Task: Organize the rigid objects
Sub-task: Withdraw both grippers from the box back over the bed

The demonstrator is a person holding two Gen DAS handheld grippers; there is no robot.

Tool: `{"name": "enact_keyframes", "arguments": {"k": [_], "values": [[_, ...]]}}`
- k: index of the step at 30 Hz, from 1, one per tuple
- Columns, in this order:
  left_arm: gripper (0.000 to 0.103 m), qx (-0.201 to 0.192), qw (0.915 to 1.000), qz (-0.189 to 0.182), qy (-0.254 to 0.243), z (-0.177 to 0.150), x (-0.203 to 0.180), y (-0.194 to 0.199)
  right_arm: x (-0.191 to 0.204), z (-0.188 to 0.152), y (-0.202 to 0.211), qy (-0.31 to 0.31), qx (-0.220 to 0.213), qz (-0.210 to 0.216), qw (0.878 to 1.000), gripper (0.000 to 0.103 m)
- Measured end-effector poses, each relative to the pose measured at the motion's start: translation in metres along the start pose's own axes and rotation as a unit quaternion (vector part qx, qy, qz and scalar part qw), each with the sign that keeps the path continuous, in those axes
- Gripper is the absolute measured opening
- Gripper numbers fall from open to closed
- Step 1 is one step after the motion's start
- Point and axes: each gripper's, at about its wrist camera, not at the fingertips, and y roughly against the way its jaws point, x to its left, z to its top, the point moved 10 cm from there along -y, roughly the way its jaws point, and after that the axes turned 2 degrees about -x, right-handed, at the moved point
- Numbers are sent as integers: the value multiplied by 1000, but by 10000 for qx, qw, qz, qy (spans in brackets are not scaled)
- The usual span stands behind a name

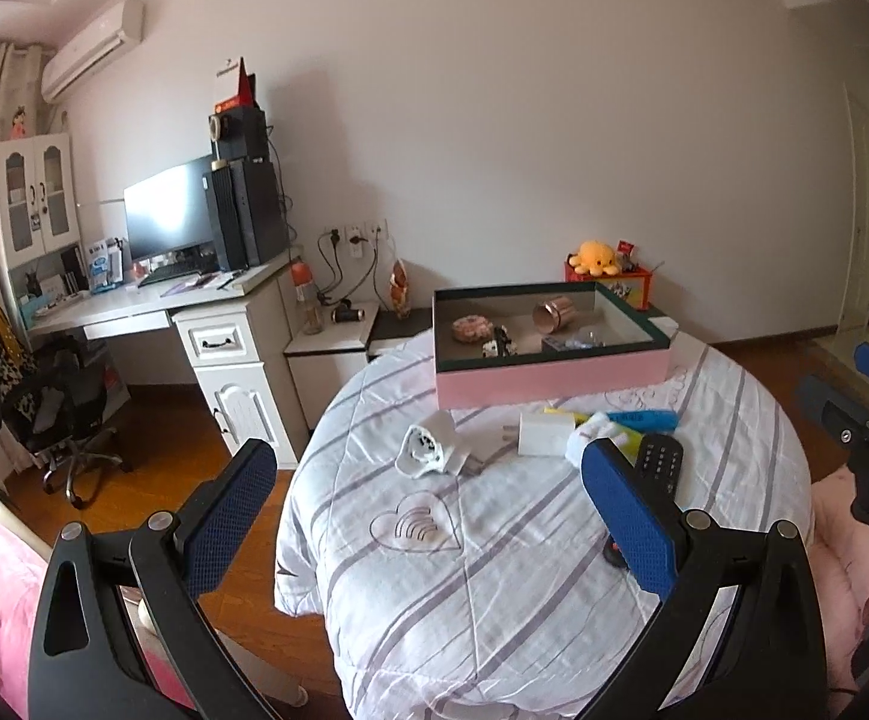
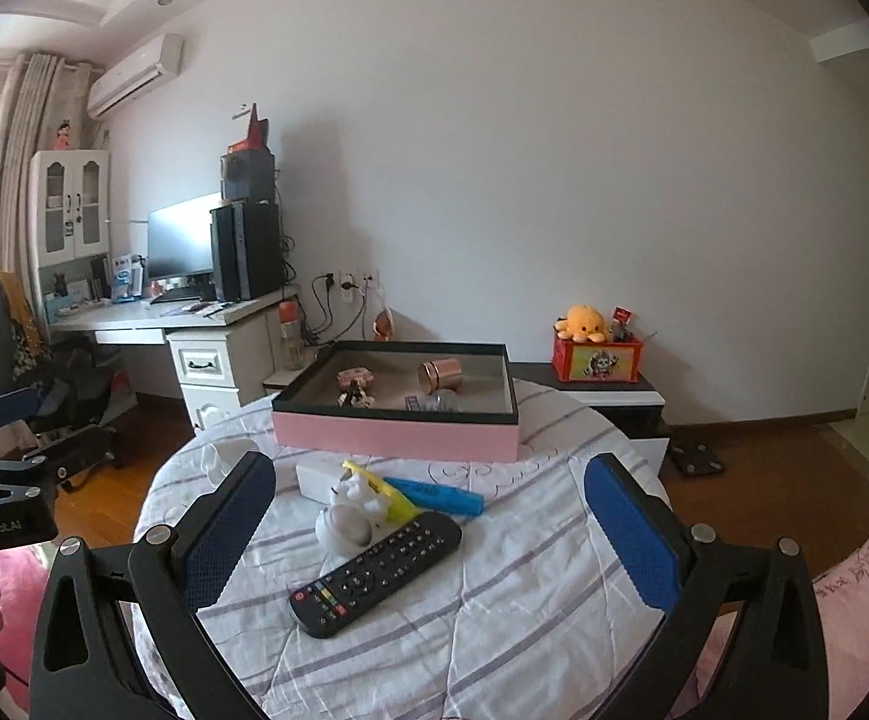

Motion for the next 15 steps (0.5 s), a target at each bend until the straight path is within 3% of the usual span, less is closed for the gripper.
{"name": "enact_keyframes", "arguments": {"k": [6, 15], "values": [[103, 251, 9997, -11, -36, -18, 3, -15, 14, -35, -27, -35, 456, -59, 9989, 103], [103, 601, 9981, 50, -81, -41, 17, -34, 45, -105, -96, -356, 1597, -43, 9865, 103]]}}
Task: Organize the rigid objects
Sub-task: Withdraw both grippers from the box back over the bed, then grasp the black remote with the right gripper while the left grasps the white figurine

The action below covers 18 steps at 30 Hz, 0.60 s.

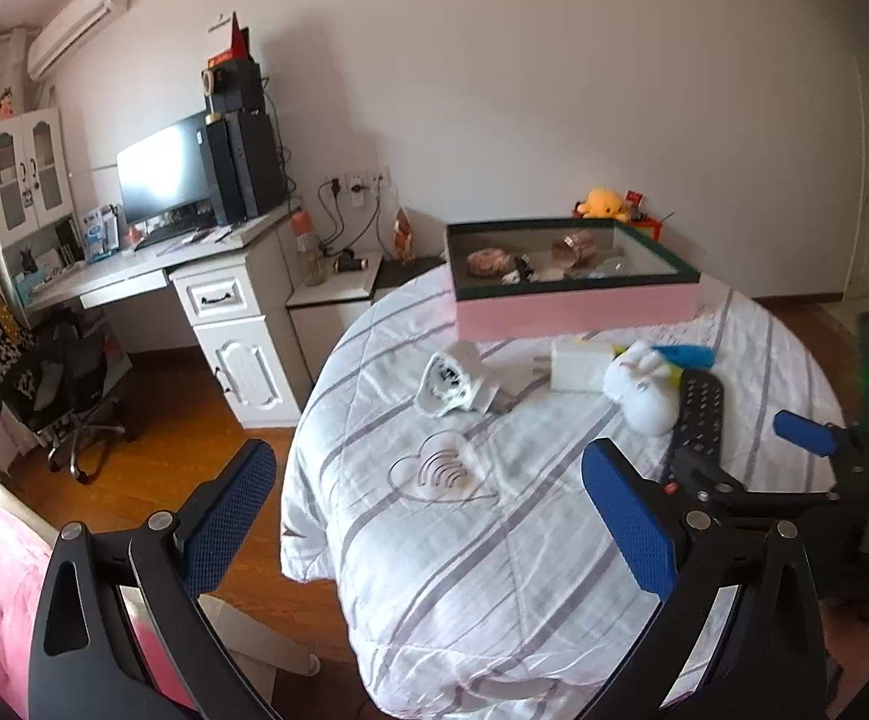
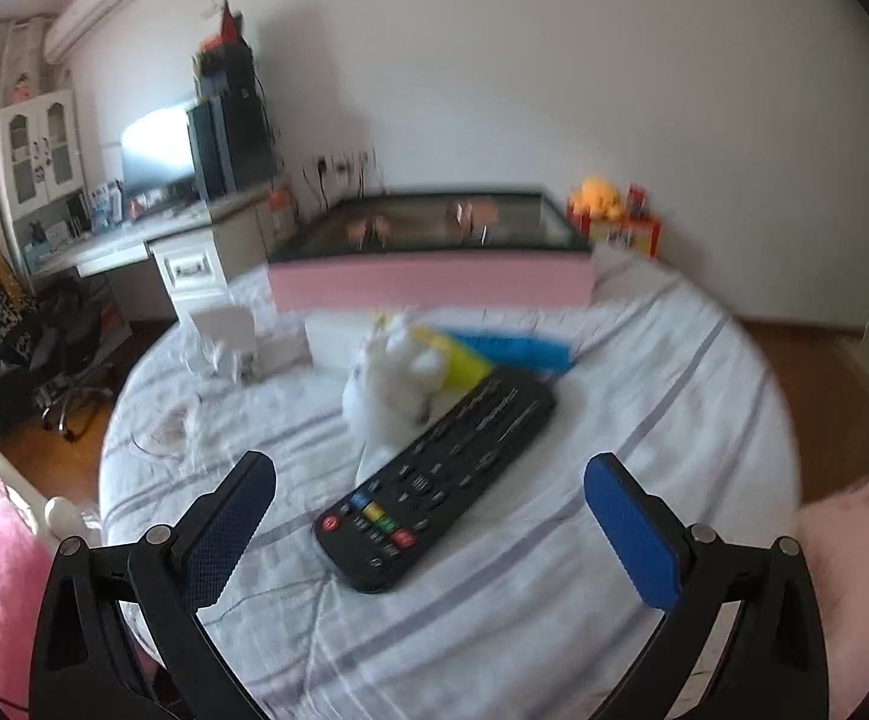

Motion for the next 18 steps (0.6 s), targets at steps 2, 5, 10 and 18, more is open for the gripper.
{"name": "enact_keyframes", "arguments": {"k": [2, 5, 10, 18], "values": [[103, 48, 10000, 54, 2, -3, 5, -4, 6, -5, -13, 18, 146, -13, 9999, 103], [103, 136, 9999, 34, 32, -7, 9, -9, 14, -10, -28, 172, 336, -82, 9993, 103], [103, 213, 9998, 46, -44, -10, 7, -17, 5, -20, -36, 306, 635, -189, 9973, 103], [103, 299, 9992, -280, 0, -10, -11, -27, -61, -21, -20, 124, 596, -663, 9959, 103]]}}
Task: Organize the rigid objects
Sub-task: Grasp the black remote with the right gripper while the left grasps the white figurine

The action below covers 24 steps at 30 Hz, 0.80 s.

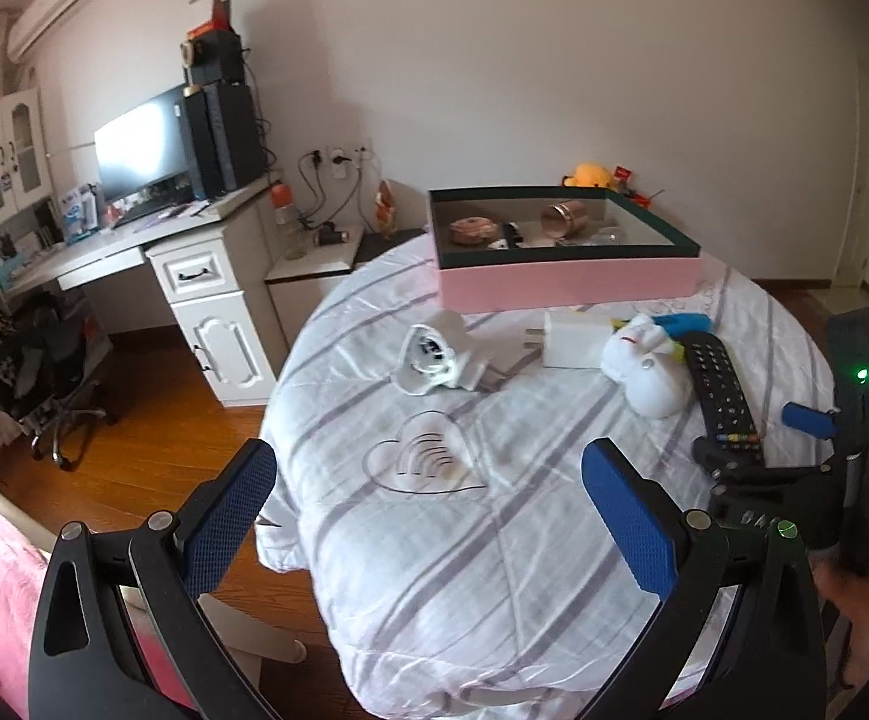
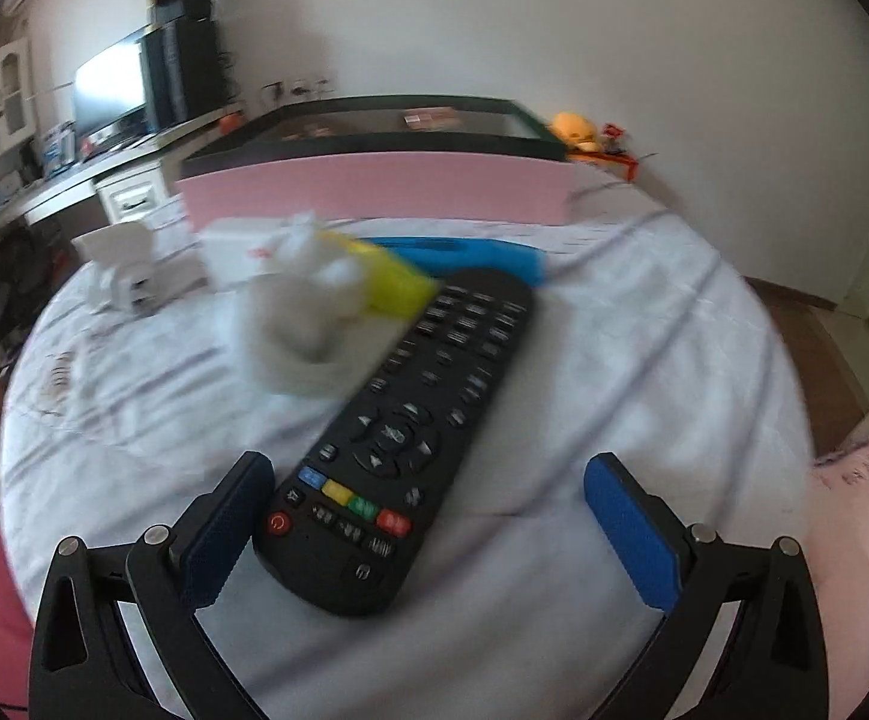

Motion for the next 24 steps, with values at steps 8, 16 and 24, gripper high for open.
{"name": "enact_keyframes", "arguments": {"k": [8, 16, 24], "values": [[103, 131, 9997, -135, -183, -2, -20, -12, -45, 10, -1, -47, -19, 100, 9999, 103], [103, 299, 9993, -89, -187, -4, -23, -28, -5, 23, -20, 695, 235, 452, 9963, 103], [103, 429, 9987, -141, -230, -10, -30, -40, -8, 15, -24, 462, 489, 758, 9949, 103]]}}
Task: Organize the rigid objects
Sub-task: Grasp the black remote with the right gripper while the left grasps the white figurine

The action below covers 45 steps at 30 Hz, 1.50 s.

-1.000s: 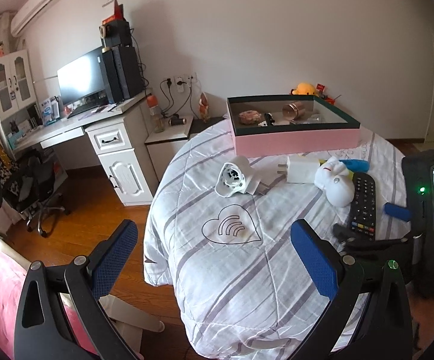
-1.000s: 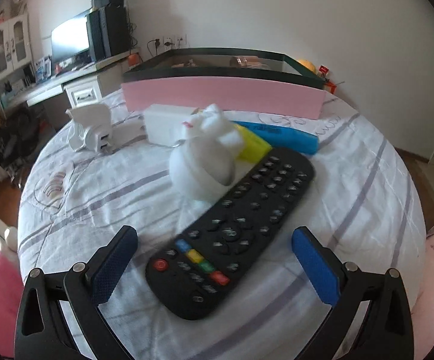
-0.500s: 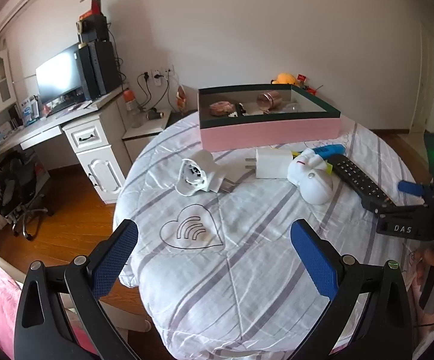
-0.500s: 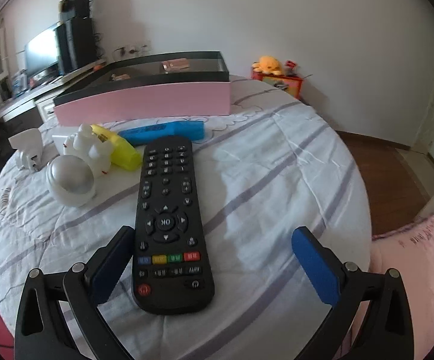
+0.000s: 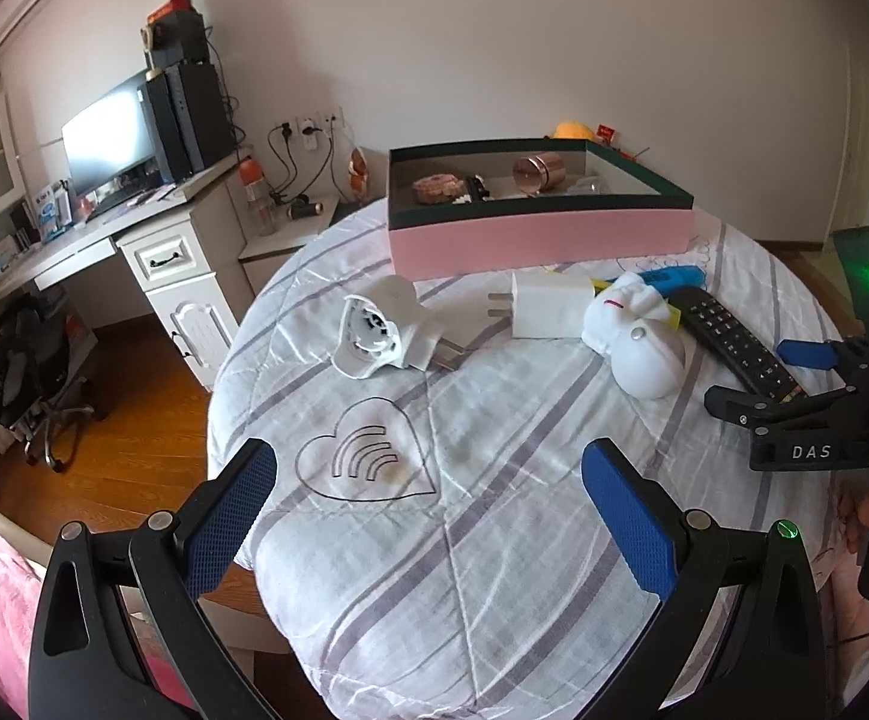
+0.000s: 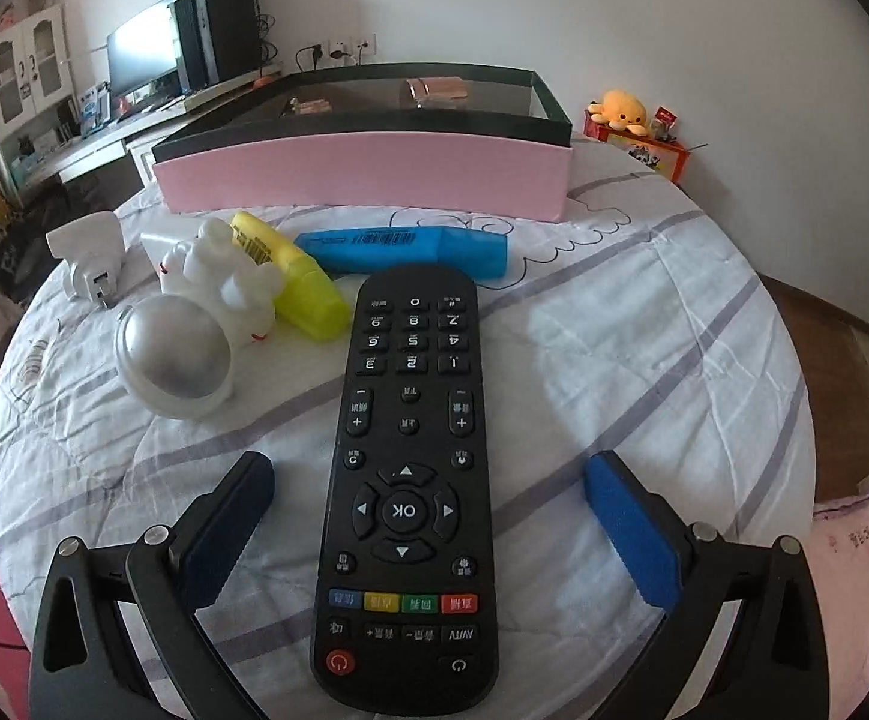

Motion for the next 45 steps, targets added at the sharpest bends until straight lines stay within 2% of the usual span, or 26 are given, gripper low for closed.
{"name": "enact_keyframes", "arguments": {"k": [11, 14, 16, 18, 21, 25, 28, 35, 39, 41, 43, 45], "values": [[103, -32, 9996, -276, 41, 4, -17, -3, -3, 11, -2, 16, -92, 28, 10000, 102], [103, -30, 9994, -318, 94, 7, -22, -5, 0, 17, -1, 122, -206, 30, 9997, 85], [103, -19, 9995, -318, 83, 9, -27, -7, 4, 19, -2, 254, -220, 115, 9994, 57], [103, 3, 9993, -360, 83, 10, -31, -10, 3, 21, -5, 308, -209, 117, 9992, 46], [103, 54, 9991, -406, 55, 12, -42, -16, -6, 22, 0, 84, -341, 180, 9992, 45], [103, 138, 9986, -509, 85, 17, -60, -27, -32, 25, 6, -123, -523, -184, 9984, 45], [103, 226, 9977, -622, 136, 23, -78, -41, -39, 22, -2, -319, -444, -11, 9985, 44], [103, 374, 9987, -358, 33, 28, -97, -72, -37, 23, -5, -305, -447, 4, 9985, 45], [103, 493, 9980, -382, 136, 29, -98, -85, -36, 21, -3, -313, -450, 19, 9985, 45], [98, 527, 9973, -498, 151, 29, -99, -89, -37, 20, -3, -319, -458, 26, 9984, 45], [75, 688, 9953, -662, 149, 26, -104, -95, -38, 20, -2, -345, -465, 65, 9983, 45], [69, 699, 9943, -779, 183, 24, -104, -95, -38, 20, -3, -350, -460, 86, 9983, 45]]}}
